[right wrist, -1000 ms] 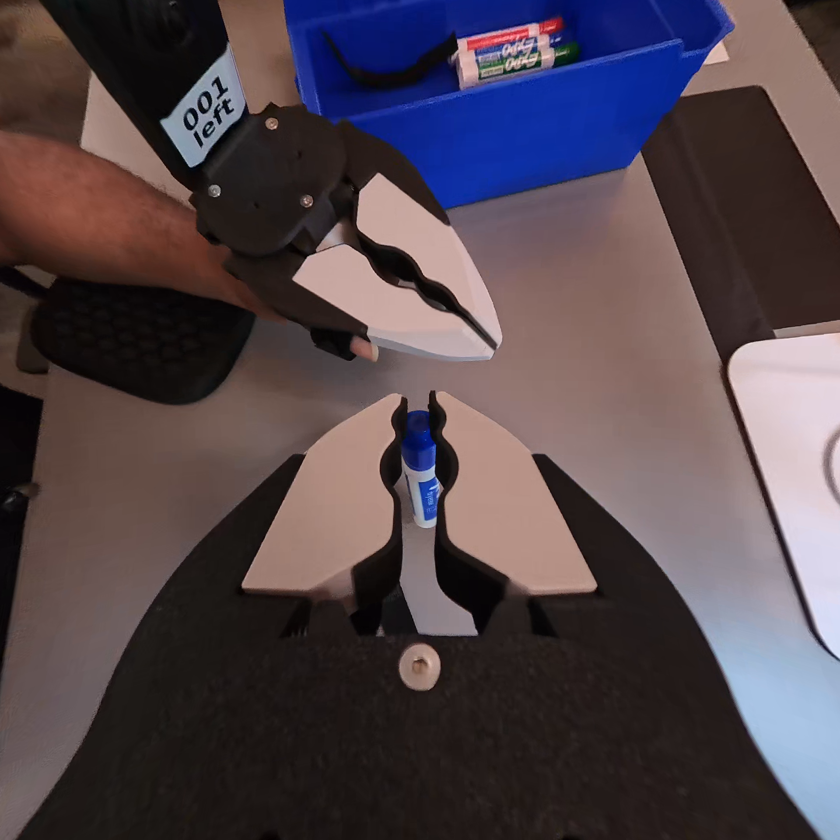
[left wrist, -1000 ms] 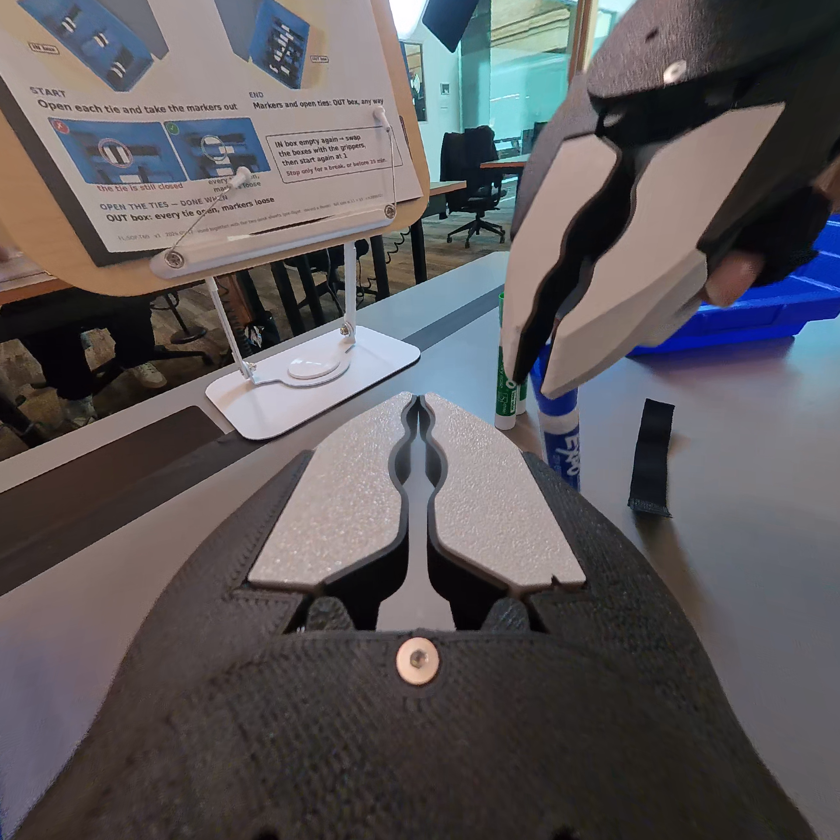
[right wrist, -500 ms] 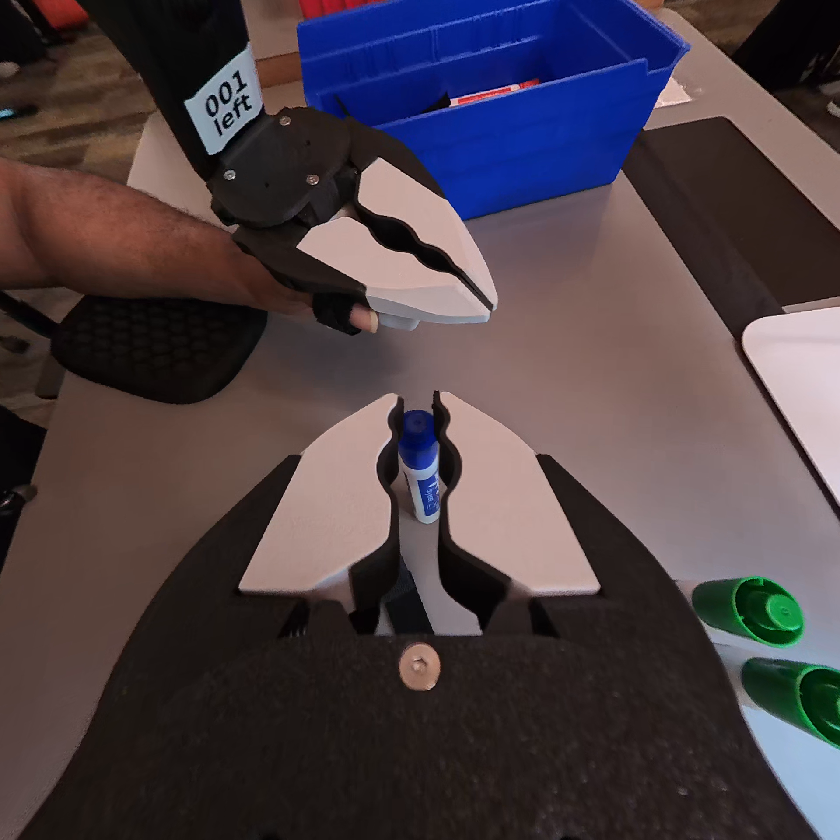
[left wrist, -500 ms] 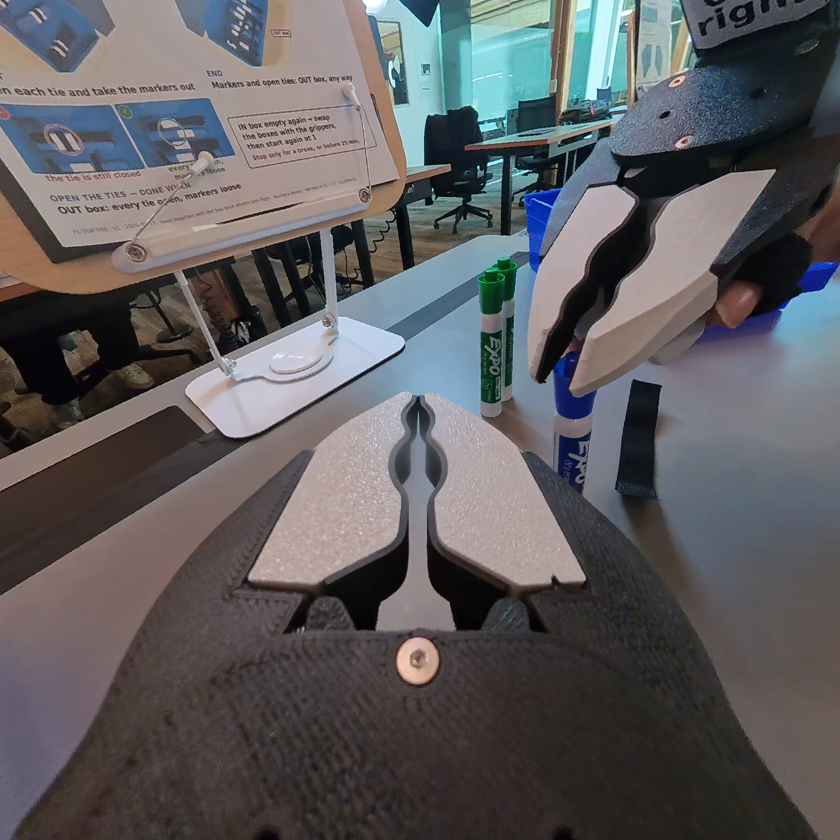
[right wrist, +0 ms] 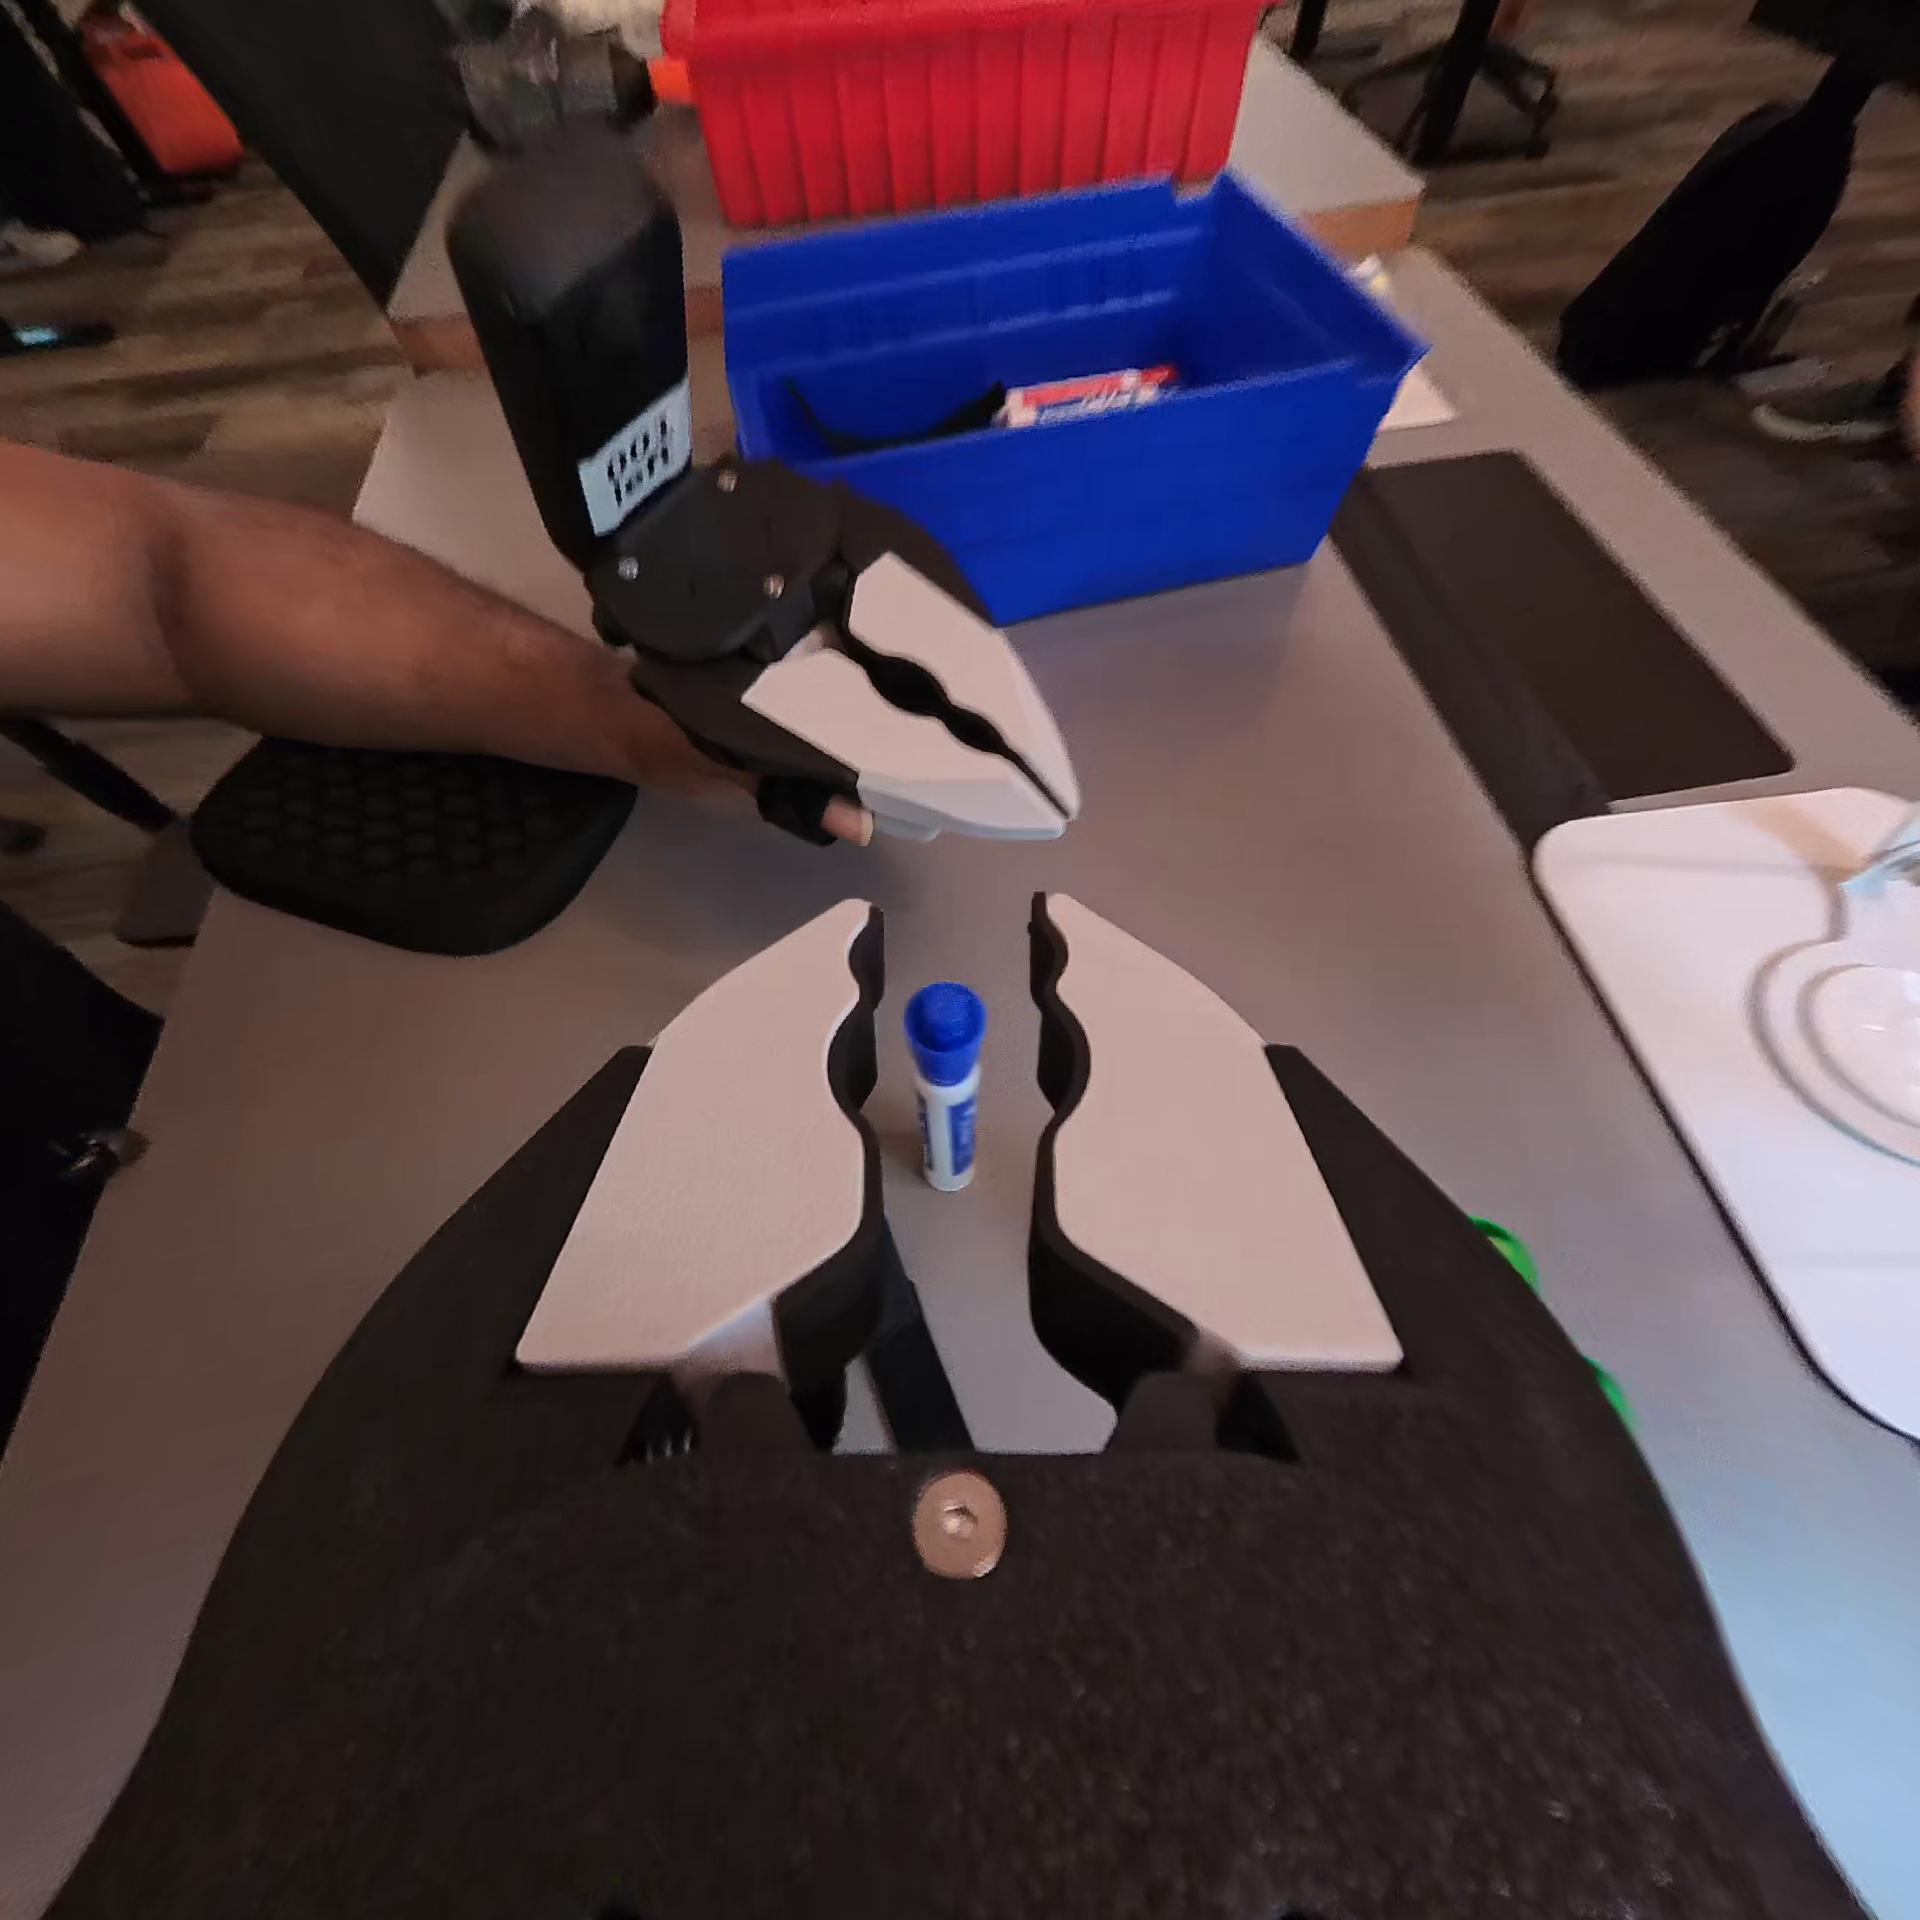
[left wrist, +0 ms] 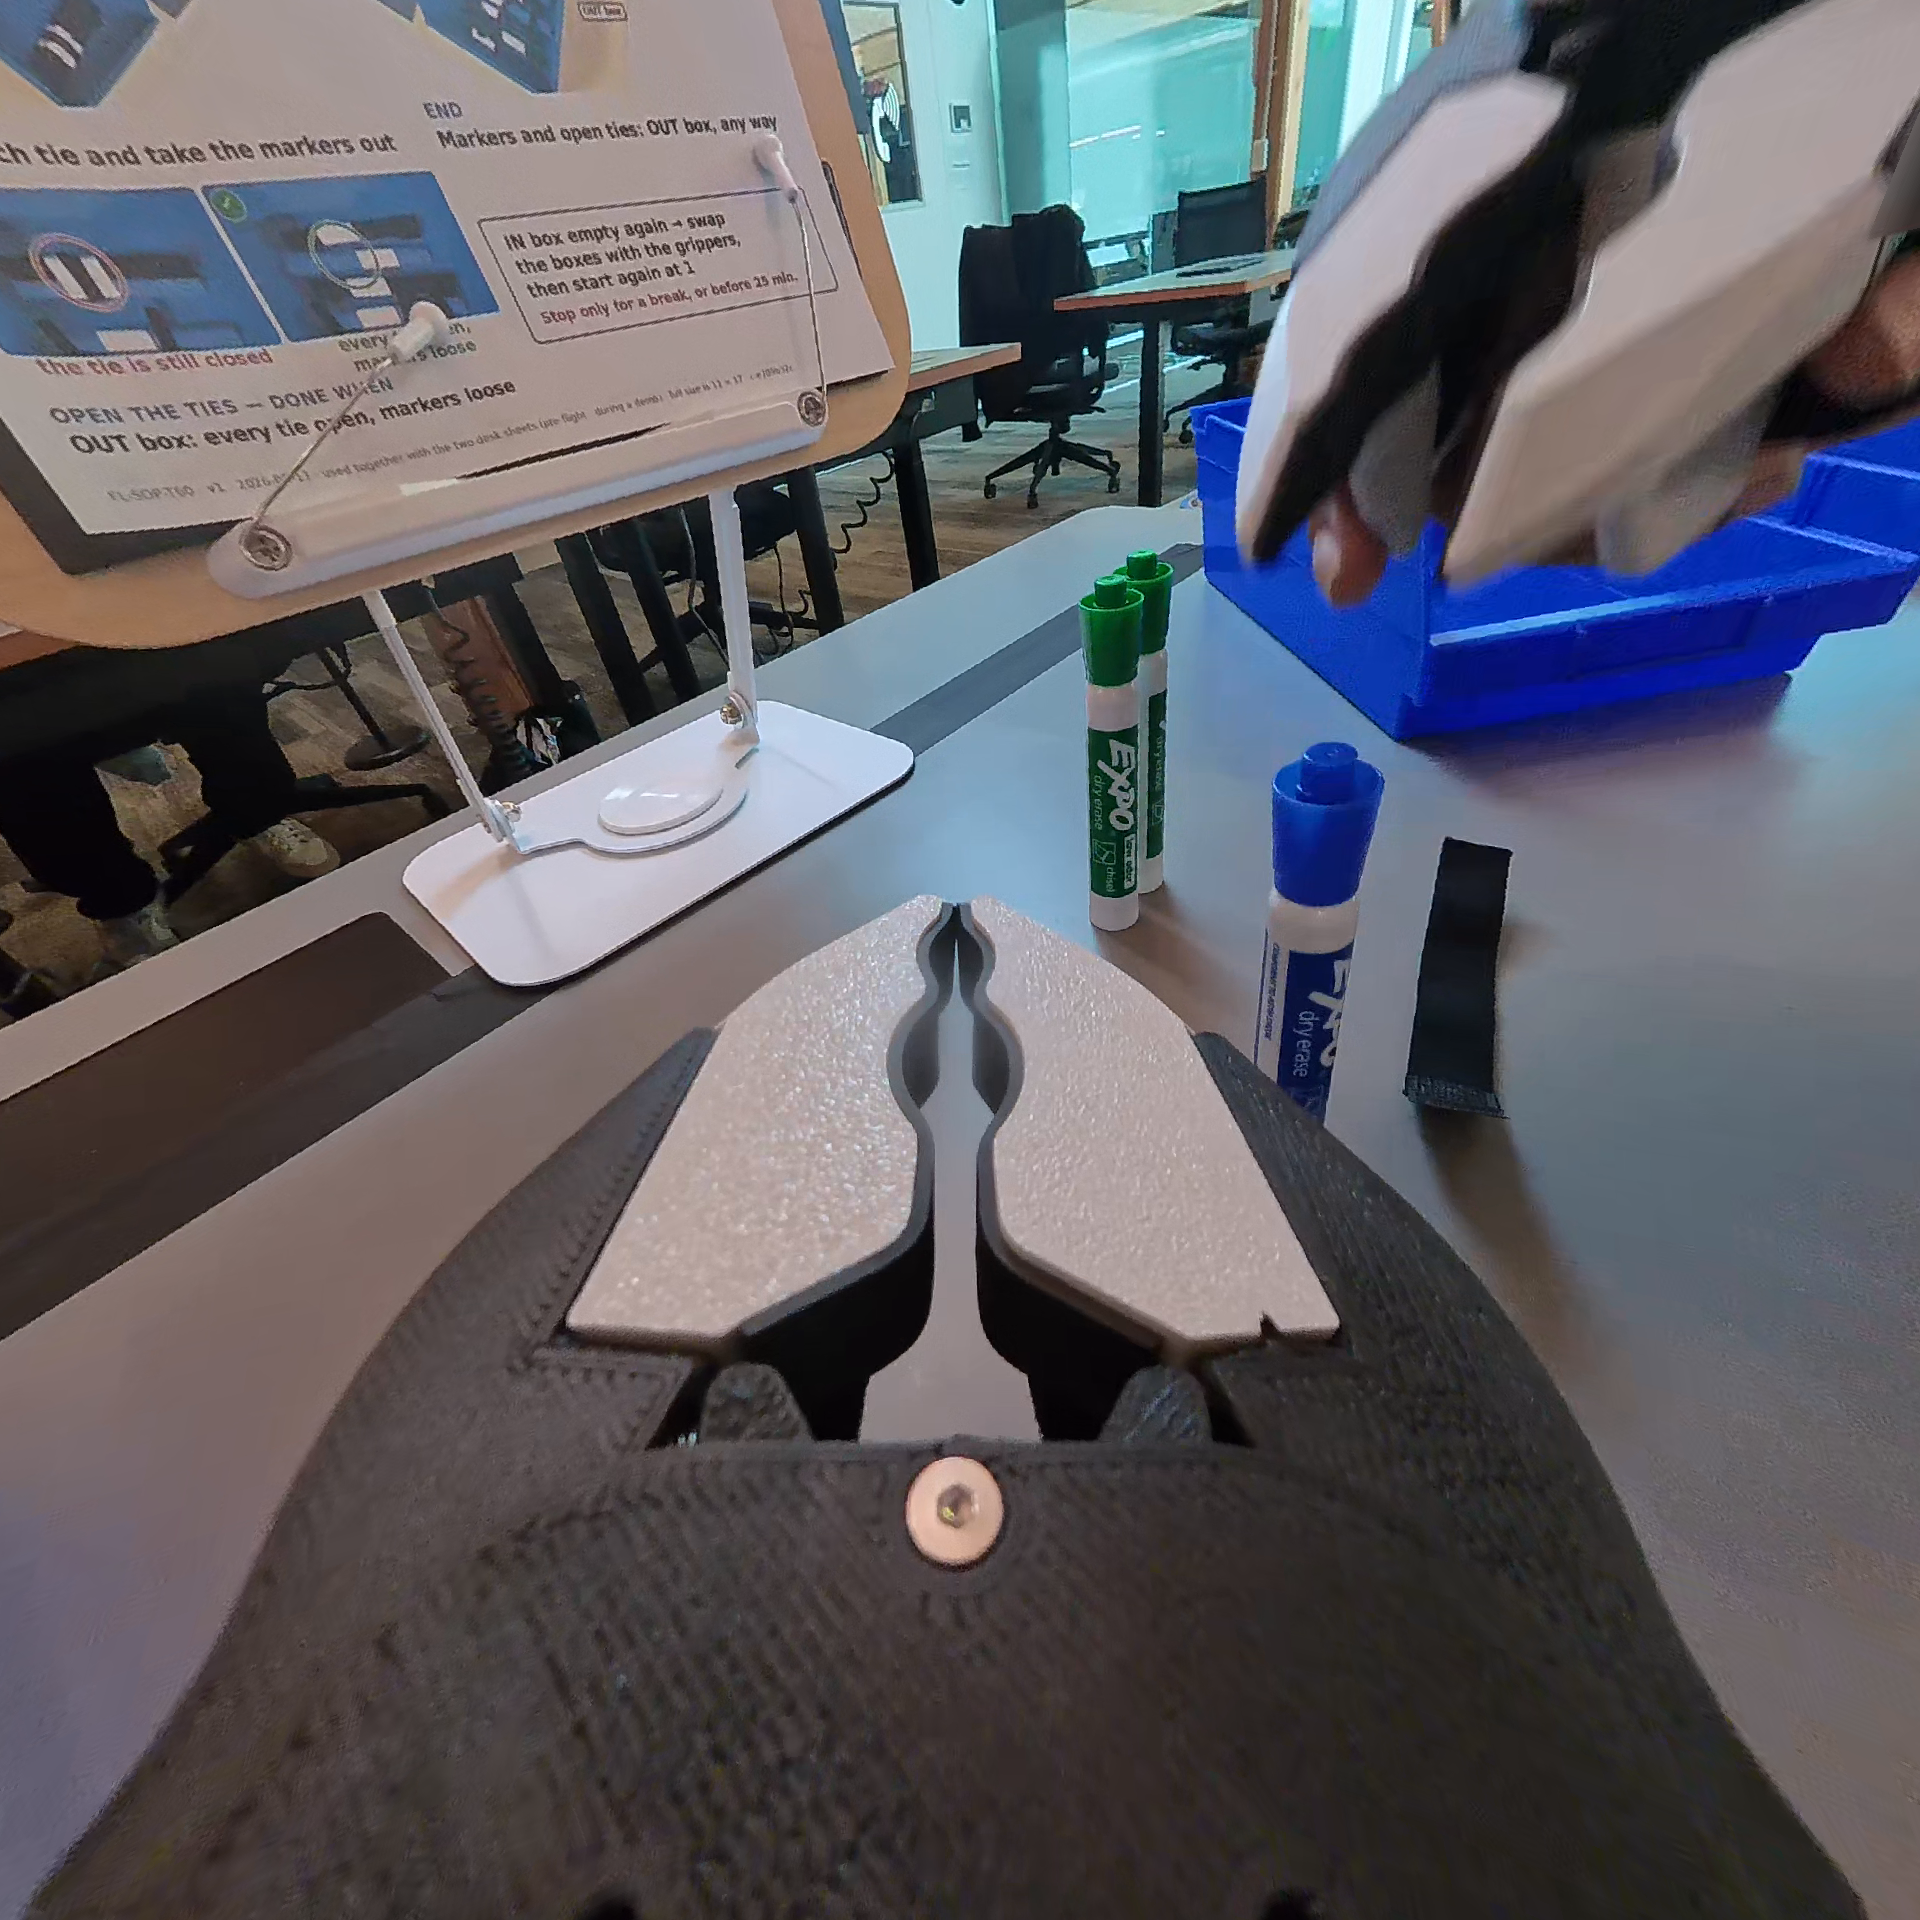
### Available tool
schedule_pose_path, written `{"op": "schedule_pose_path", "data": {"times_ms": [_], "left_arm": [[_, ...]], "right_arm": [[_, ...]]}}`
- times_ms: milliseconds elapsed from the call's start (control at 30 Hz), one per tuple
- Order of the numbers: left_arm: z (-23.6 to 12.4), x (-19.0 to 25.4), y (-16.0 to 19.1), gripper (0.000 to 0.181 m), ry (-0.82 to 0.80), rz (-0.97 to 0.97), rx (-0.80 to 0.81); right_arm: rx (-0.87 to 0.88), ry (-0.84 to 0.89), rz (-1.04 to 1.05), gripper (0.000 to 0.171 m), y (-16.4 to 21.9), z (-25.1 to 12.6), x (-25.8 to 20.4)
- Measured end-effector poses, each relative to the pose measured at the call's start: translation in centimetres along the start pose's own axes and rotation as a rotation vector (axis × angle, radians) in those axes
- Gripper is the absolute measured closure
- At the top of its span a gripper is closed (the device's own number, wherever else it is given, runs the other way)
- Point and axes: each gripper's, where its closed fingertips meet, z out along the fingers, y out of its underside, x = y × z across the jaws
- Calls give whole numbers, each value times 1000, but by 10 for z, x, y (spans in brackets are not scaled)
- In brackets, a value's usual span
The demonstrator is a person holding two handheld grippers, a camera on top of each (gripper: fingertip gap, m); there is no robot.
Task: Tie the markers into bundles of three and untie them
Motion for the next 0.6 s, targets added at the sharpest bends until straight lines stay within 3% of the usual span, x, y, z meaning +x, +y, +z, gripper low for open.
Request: {"op": "schedule_pose_path", "data": {"times_ms": [133,267,433,567,600], "left_arm": [[1,0,1,181,3,-2,-4],[1,1,1,181,11,0,-4],[4,3,5,181,17,3,-20],[4,3,9,181,13,2,-33],[4,3,10,181,12,2,-36]], "right_arm": [[26,140,-27,143,-19,-46,29],[-142,320,-68,134,17,-73,75],[-238,323,-18,131,65,-62,101],[-231,306,-2,132,73,-47,110],[-236,303,-1,140,76,-46,112]]}}
